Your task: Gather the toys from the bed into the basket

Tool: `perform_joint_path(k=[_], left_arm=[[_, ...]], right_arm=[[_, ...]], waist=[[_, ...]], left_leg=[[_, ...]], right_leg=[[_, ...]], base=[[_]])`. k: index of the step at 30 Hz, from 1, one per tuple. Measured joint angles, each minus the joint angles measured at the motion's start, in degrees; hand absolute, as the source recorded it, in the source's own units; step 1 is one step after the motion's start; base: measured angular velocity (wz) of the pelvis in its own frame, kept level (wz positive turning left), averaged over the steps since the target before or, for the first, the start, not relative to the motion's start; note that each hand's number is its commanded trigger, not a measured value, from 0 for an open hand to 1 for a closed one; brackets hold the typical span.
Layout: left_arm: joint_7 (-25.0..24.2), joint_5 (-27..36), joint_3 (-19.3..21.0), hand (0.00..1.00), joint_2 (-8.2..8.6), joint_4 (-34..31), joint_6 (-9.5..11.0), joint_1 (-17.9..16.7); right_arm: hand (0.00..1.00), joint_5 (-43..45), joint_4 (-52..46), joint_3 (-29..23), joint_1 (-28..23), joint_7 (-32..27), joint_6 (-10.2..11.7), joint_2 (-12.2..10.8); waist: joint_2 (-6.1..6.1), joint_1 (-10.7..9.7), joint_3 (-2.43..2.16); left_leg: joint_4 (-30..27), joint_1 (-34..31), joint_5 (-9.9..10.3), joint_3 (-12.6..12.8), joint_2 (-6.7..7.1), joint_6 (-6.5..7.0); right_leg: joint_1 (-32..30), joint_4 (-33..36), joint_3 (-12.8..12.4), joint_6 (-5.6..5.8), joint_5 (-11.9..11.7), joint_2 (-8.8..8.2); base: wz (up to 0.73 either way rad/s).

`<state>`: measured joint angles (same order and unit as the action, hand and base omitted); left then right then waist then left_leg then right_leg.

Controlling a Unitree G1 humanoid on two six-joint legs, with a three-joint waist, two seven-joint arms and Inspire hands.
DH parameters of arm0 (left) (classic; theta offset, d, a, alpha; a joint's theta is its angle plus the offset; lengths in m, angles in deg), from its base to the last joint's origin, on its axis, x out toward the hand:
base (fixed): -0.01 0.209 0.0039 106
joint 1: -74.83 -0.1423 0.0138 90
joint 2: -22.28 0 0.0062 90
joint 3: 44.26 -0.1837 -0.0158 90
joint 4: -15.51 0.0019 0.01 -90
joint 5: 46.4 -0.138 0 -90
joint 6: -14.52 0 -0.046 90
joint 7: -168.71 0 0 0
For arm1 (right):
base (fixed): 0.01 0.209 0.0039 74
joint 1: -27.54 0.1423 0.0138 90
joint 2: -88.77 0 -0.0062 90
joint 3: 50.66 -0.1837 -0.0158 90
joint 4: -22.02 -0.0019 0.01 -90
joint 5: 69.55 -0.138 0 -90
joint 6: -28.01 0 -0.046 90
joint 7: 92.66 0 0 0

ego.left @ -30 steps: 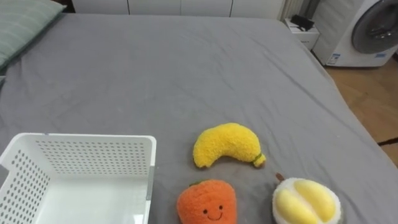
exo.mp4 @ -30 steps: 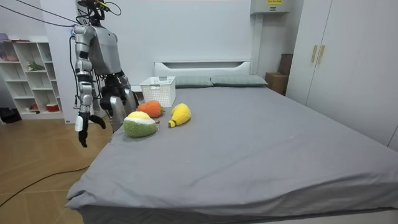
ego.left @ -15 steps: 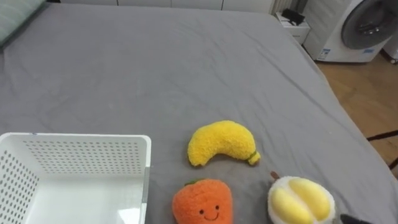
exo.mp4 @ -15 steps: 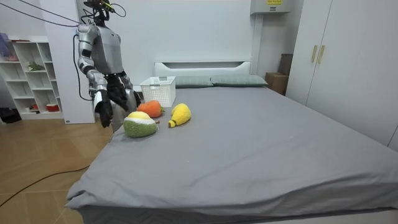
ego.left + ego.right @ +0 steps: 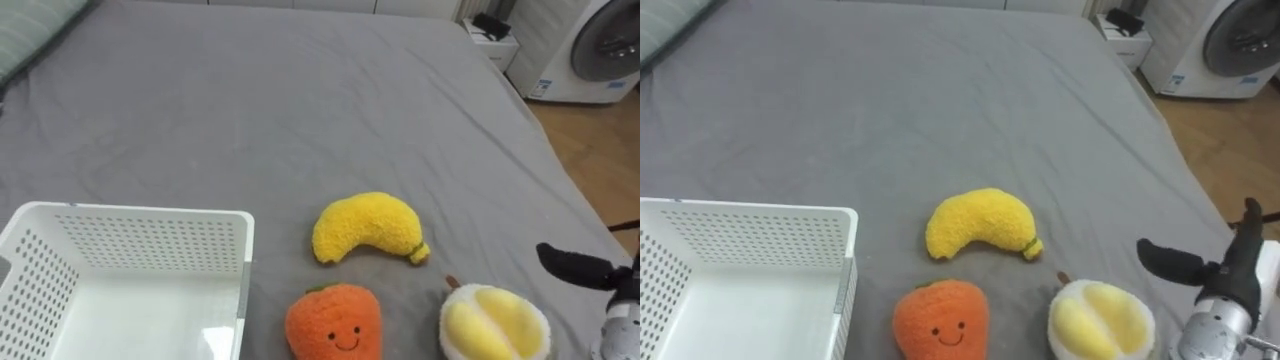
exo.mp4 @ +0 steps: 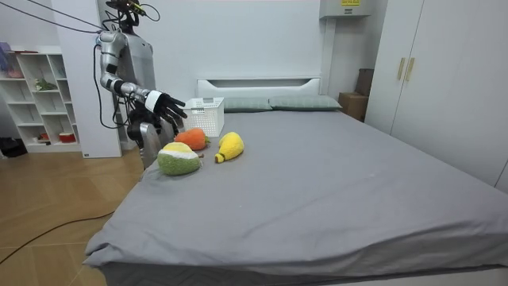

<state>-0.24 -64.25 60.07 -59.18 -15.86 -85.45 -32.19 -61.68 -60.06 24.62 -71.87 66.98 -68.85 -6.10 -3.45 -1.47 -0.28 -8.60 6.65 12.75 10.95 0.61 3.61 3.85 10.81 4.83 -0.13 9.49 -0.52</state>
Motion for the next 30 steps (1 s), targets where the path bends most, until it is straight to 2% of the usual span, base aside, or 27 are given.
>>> perform_joint_path(k=[5,10,14,17,19,22,30], left_arm=[[0.0,-0.21,-0.03,0.0,0.19,0.04,0.49,-0.05],[-0.51,-0.22,-0.05,0.0,0.24,0.25,-0.12,-0.13],[-0.54,-0.22,0.06,0.0,0.25,-0.25,-0.78,-0.21],[-0.55,-0.34,0.08,0.0,0.2,-0.66,-1.34,-0.22],[-0.56,-0.36,0.09,0.0,0.03,-0.79,-1.81,-0.22],[-0.79,-0.35,0.07,0.0,-0.22,-0.78,-2.63,-0.17],[-1.8,-0.32,0.05,0.0,-0.27,-2.89,-3.2,-0.22]], right_arm=[[0.0,1.97,-0.52,0.5,0.06,3.01,0.73,0.0],[0.0,3.9,-0.3,4.15,-0.59,7.47,0.35,0.0],[0.0,5.73,0.74,5.97,-0.98,12.77,-0.91,-0.12],[0.0,8.68,6.34,6.99,-0.76,16.89,-0.99,-0.11],[0.0,8.69,11.71,7.42,-0.86,20.18,-2.87,-0.02],[0.0,10.19,16.62,8.04,-0.99,23.91,-4.37,0.04],[0.0,14.72,22.29,7.75,0.55,27.5,-4.3,0.93]], waist=[[0.3,0.45,0.03],[0.63,0.24,-0.01],[0.24,0.42,-0.19],[-0.43,0.62,-0.33],[-1.12,0.73,-0.29],[-1.71,0.77,-0.24],[-1.89,0.67,-0.21]], left_leg=[[0.02,-0.03,0.0,-0.01,-0.01,0.0],[0.0,-0.14,0.0,-0.06,-0.02,0.0],[-0.02,-0.06,0.0,-0.11,-0.02,0.0],[-0.11,-0.05,0.0,-0.32,-0.01,0.0],[-0.13,-0.12,0.0,-0.81,0.04,0.0],[-0.14,-0.08,0.02,-1.22,0.08,0.02],[-0.96,-0.08,0.07,-1.84,0.07,0.06]], right_leg=[[0.01,-0.04,0.07,0.0,0.0,-0.02],[0.02,-0.07,0.42,-0.02,-0.02,-0.14],[0.04,-0.09,0.44,-0.02,-0.02,-0.14],[0.24,-0.1,0.73,-0.02,-0.02,-0.19],[0.5,-0.2,1.28,-0.01,-0.02,-0.31],[0.87,-0.28,1.51,-0.01,-0.02,-0.34],[1.41,-0.21,1.74,-0.04,-0.04,-0.32]], base=[[0.0],[0.0],[0.0],[0.05],[0.1],[0.07],[0.03]])
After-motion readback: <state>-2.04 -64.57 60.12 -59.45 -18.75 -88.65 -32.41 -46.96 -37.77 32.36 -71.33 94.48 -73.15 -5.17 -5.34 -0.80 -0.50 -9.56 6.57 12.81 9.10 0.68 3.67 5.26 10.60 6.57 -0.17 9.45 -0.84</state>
